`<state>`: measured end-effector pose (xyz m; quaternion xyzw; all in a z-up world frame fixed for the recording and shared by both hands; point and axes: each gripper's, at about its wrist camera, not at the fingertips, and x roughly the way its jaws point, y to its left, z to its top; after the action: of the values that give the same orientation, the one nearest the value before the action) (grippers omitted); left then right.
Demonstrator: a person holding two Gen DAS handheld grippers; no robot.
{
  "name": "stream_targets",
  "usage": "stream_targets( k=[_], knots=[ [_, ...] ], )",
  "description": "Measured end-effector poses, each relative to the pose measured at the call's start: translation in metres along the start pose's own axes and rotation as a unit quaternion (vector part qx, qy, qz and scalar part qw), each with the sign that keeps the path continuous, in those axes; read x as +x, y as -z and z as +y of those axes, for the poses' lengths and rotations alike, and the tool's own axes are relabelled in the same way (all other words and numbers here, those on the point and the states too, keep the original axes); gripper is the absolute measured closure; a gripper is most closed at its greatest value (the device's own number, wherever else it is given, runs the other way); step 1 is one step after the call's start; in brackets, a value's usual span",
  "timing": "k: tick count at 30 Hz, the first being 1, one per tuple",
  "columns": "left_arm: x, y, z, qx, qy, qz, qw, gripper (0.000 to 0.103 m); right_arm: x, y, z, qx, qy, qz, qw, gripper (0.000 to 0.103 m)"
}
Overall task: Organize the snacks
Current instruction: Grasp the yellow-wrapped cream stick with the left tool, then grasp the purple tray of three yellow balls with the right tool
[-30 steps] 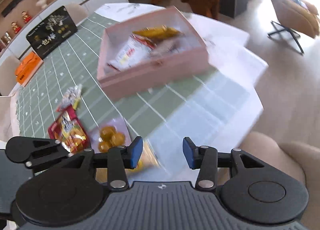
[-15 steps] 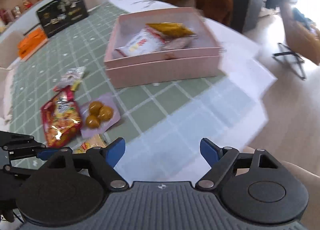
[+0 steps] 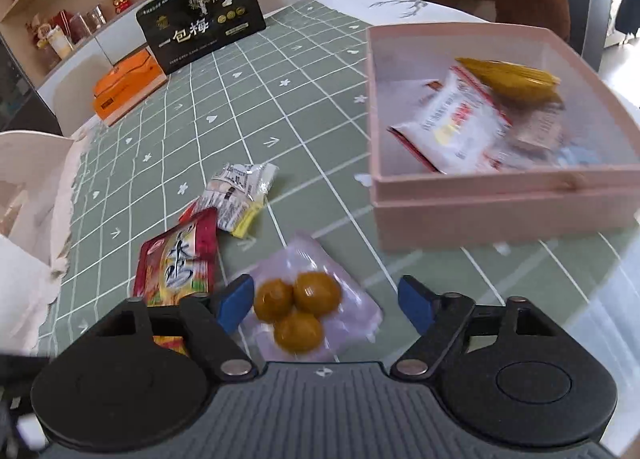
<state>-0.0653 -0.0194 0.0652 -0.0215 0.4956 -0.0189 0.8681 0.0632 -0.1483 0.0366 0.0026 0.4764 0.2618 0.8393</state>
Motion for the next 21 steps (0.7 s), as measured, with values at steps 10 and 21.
stream_targets(
  k=[10, 21],
  knots=[
    [0.012, -0.019, -0.016, -0.035, 0.027, -0.007, 0.999, 0.08, -0.035, 0.042, -0.039, -0.091, 0.047, 0.013, 0.995, 0.041],
    [0.037, -0.043, -0.059, 0.014, 0.009, -0.044, 0.9989, 0.077, -0.085, 0.054, -0.089, -0.041, 0.045, -0.027, 0.998, 0.022]
  ],
)
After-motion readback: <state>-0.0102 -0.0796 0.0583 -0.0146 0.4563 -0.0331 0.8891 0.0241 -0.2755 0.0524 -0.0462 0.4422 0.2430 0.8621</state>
